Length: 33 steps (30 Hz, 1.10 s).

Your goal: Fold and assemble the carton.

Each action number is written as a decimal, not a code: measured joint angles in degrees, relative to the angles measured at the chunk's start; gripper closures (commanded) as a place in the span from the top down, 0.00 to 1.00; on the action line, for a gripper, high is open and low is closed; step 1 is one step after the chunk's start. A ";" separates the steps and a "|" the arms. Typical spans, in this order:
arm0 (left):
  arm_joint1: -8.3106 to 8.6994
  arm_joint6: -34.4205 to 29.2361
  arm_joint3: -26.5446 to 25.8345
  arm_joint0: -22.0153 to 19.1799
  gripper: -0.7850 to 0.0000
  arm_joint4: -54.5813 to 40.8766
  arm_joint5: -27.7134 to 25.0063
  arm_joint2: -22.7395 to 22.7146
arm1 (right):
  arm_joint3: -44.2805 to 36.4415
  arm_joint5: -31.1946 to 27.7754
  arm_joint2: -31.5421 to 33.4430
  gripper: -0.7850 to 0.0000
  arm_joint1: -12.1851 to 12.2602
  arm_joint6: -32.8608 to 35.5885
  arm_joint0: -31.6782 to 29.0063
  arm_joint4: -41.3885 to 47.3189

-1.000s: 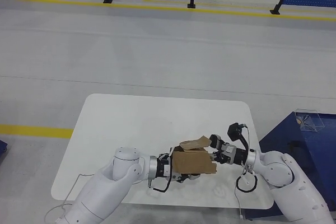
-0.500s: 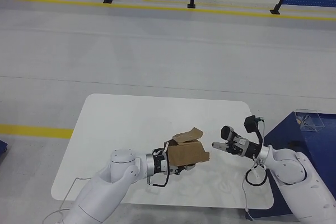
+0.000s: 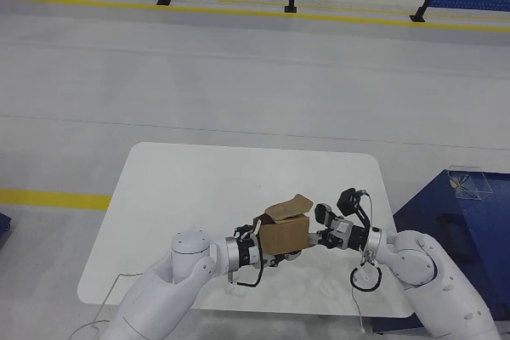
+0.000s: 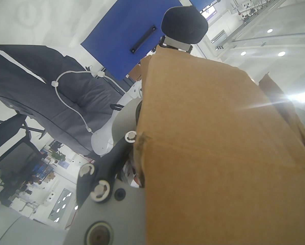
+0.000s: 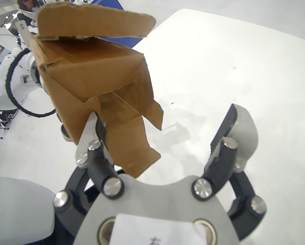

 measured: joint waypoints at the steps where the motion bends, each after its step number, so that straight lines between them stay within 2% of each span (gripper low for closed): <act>1: -0.01 -0.09 0.14 -0.02 0.00 -0.05 -0.05 -0.06 | 0.10 -0.01 0.15 1.00 0.00 -0.25 0.01 -0.06; 7: 0.08 0.12 0.15 0.43 0.00 0.07 -0.52 -0.89 | 1.26 0.81 2.57 1.00 0.22 -1.68 0.34 -1.07; 12: 0.12 0.46 -0.39 0.74 0.00 0.54 -0.38 -1.09 | 1.71 5.17 3.51 1.00 0.10 -6.18 0.92 -9.66; 20: -0.06 0.59 -0.73 0.57 0.00 1.99 -0.76 -0.25 | 1.36 10.75 -1.07 1.00 -1.00 -10.58 1.60 -21.09; 33: -0.51 2.75 0.71 -0.01 0.00 2.24 -1.15 -0.35 | -3.15 10.05 -1.79 1.00 -1.37 -7.98 0.30 -20.32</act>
